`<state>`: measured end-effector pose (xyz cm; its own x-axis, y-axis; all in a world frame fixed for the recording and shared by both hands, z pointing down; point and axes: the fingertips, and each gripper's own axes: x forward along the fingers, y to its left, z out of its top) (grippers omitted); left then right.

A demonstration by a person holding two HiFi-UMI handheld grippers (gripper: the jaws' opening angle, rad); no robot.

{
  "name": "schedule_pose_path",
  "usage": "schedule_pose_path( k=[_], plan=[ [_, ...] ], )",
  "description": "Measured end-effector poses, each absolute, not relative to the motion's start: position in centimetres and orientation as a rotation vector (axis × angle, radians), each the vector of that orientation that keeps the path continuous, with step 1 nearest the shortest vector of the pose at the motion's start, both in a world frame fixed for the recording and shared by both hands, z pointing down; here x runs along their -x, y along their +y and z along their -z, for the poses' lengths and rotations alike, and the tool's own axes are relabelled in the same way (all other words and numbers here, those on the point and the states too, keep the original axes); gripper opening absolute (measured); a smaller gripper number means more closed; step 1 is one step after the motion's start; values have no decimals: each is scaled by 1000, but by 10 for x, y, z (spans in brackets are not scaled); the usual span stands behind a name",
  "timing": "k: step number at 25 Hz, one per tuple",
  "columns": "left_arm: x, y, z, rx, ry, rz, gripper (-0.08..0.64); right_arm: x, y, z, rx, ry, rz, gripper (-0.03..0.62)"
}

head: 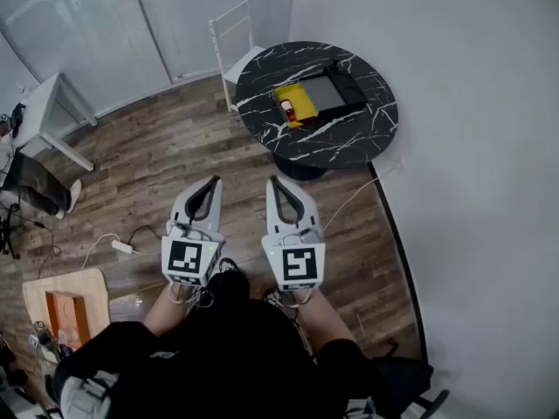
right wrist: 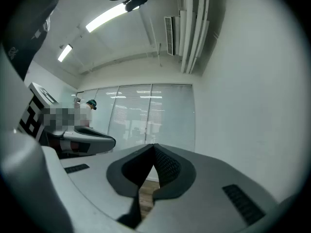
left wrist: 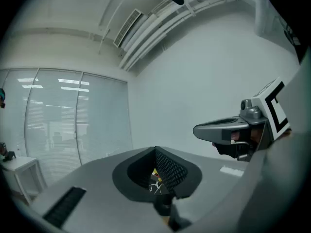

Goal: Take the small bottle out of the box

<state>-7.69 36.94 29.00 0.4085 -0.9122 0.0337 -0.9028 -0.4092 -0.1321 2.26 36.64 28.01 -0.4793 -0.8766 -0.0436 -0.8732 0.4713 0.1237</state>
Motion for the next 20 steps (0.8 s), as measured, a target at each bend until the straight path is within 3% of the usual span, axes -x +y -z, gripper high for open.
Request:
schedule_pose_path(
  k=[20],
  plan=[
    [206, 276, -321, 2690, 1709, 50, -2, 112, 272, -303, -1364, -2633, 216, -5]
  ],
)
